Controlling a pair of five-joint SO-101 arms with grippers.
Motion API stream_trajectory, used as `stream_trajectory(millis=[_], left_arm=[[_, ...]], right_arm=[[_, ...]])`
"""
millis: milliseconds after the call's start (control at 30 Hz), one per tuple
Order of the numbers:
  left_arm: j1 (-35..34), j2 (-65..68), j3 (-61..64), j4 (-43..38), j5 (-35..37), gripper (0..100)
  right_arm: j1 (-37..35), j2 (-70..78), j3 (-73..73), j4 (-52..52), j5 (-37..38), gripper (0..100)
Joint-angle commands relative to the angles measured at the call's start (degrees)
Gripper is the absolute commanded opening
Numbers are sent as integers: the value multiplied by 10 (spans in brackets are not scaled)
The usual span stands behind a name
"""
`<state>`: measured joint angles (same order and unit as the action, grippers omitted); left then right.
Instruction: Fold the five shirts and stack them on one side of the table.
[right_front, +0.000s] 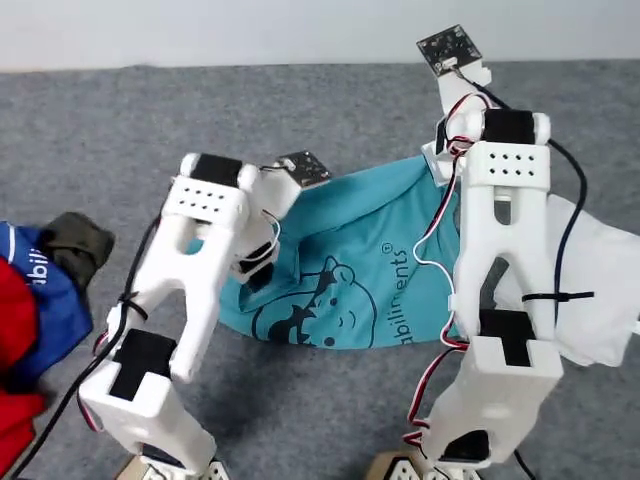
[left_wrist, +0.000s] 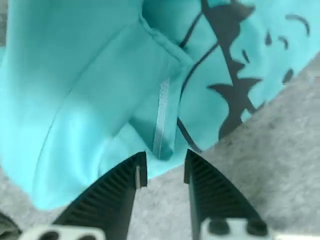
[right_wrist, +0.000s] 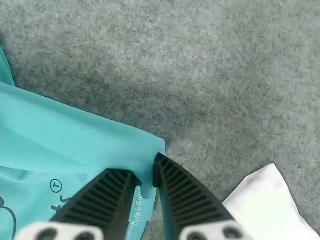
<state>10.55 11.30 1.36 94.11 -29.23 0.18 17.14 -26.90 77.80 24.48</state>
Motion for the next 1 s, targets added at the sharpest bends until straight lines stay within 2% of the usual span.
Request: stream_trajectory(millis=[0, 133, 300, 600, 700, 833, 967], left_arm=[[6, -25, 35, -53, 11, 133], [-4, -26, 95, -96, 8, 126], [-35, -30, 141, -131, -21, 61], [-49, -31, 116, -127, -21, 50], [-49, -31, 117, -96, -27, 4], [-50, -37, 118, -16, -58, 5], [-64, -113, 119, 25, -65, 5]], right_arm=[[-6, -8, -4, -7, -8, 9], [-3, -7, -4, -7, -8, 9], [-3, -6, -4, -10, -8, 9], [-6, -6, -4, -13, -8, 9], [-4, -6, -4, -13, -7, 9], [5, -5, -4, -31, -6, 9], [18, 1, -4, -58, -7, 9]])
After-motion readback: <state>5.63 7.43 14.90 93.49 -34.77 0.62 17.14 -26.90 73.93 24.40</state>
